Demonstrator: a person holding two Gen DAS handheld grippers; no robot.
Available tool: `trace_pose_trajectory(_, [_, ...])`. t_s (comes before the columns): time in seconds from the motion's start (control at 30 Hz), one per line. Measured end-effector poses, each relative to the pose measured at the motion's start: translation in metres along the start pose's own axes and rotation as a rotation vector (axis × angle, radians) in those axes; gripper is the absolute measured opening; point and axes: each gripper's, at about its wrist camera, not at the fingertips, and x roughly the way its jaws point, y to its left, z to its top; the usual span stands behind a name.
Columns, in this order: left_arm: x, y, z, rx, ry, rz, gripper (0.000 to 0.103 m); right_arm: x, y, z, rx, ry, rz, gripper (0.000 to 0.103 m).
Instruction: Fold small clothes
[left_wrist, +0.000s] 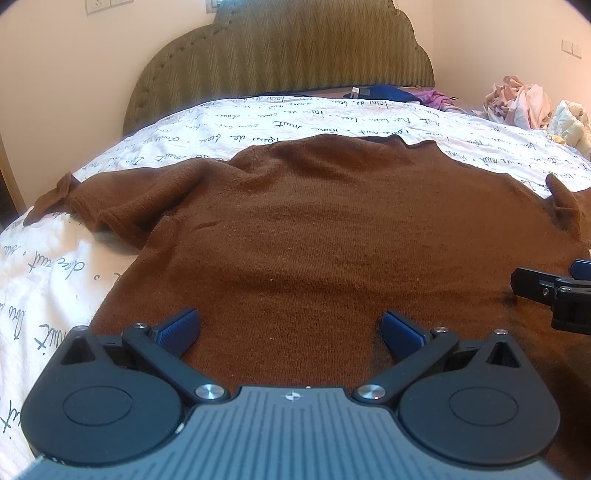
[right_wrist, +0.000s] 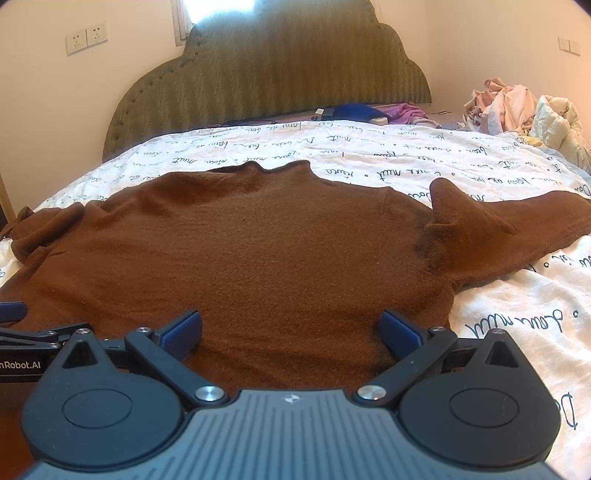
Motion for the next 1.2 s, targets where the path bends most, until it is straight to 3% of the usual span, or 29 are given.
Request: trace_pose_trajectory(1.2, [0.0026, -0.0011, 0.0007, -0.016, 0.025, 0.007, 0.103, 0.0029, -0.0012, 0.0000, 0.009, 0.017, -0.007, 0.103])
